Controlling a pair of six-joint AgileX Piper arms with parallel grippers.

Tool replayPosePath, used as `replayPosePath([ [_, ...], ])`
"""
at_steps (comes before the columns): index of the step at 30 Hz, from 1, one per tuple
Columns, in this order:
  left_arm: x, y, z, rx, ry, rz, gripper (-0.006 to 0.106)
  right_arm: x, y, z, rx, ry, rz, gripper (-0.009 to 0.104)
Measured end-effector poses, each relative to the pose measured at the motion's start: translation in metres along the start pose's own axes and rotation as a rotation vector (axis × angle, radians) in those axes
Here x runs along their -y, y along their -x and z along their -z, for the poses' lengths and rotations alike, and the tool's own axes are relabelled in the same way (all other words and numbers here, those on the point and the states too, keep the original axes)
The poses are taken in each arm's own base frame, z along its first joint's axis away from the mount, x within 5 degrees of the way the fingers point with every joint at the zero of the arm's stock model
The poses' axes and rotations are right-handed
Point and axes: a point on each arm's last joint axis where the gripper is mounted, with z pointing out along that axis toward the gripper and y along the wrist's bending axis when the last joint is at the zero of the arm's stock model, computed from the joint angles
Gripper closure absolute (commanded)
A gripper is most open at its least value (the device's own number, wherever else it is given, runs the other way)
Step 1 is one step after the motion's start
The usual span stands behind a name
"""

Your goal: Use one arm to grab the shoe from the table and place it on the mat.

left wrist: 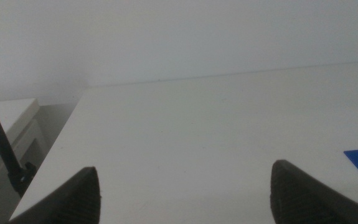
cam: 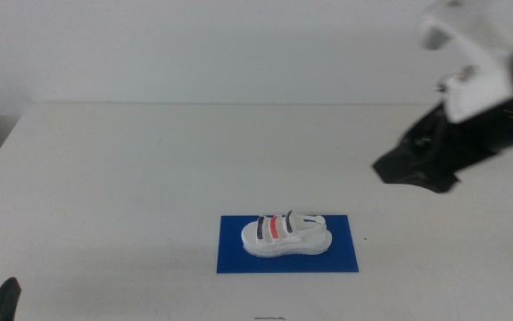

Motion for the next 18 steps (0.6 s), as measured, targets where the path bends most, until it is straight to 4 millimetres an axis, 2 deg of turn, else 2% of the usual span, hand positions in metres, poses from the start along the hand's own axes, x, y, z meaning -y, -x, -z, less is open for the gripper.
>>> replayPosePath([
  [3, 0.000, 0.000, 0.000, 0.000, 0.000, 0.000, 0.007, -0.003, -0.025, 0.024, 0.083, -0.075, -0.111, 0.031],
  [8, 0.000, 0.000, 0.000, 0.000, 0.000, 0.000, 0.007, -0.004, -0.084, 0.051, 0.263, -0.292, -0.241, 0.019],
  [13, 0.000, 0.000, 0.000, 0.000, 0.000, 0.000, 0.007, -0.015, -0.123, 0.054, 0.464, -0.390, -0.237, 0.010],
  [18, 0.000, 0.000, 0.000, 0.000, 0.000, 0.000, 0.007, -0.023, -0.151, 0.038, 0.546, -0.400, -0.240, 0.009],
])
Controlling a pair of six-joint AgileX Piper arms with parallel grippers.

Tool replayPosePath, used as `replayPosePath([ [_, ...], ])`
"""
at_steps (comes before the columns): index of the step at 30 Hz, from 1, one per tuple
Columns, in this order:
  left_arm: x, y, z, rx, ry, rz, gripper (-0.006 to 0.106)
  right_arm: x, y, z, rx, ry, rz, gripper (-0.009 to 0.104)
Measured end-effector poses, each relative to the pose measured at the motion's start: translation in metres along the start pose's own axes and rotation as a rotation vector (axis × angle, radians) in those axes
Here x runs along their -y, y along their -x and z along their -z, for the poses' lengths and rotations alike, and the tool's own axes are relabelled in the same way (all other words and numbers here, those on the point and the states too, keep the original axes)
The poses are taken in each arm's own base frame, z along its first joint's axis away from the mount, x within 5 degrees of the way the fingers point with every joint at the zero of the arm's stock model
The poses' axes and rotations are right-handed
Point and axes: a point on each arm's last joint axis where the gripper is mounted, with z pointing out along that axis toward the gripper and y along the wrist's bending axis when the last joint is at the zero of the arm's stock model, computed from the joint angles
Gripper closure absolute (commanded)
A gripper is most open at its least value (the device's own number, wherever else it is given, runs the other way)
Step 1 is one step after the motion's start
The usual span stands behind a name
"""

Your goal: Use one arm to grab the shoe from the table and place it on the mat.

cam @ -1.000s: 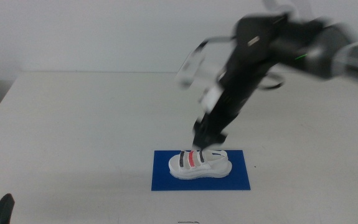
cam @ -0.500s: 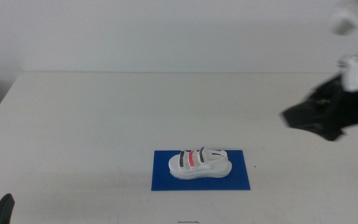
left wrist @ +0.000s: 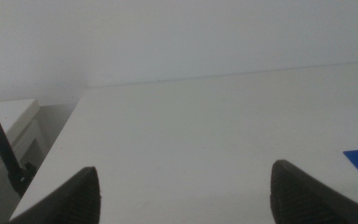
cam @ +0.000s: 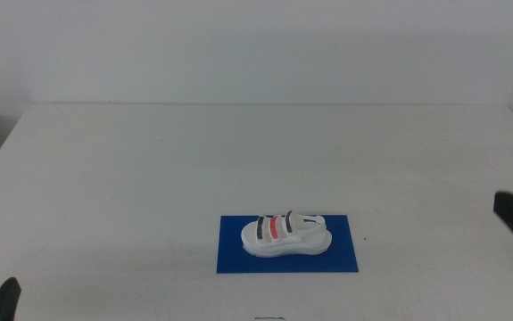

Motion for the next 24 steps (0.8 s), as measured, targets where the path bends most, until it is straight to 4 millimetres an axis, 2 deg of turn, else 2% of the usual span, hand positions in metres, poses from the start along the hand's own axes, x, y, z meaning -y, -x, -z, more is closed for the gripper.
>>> replayPosePath([
  [7, 0.000, 0.000, 0.000, 0.000, 0.000, 0.000, 0.007, -0.003, -0.028, 0.005, 0.064, 0.004, -0.023, 0.009],
  [15, 0.000, 0.000, 0.000, 0.000, 0.000, 0.000, 0.007, -0.007, -0.083, 0.017, 0.066, 0.009, -0.049, 0.009],
  [24, 0.000, 0.000, 0.000, 0.000, 0.000, 0.000, 0.007, -0.010, -0.123, 0.023, 0.091, -0.001, -0.009, 0.009],
])
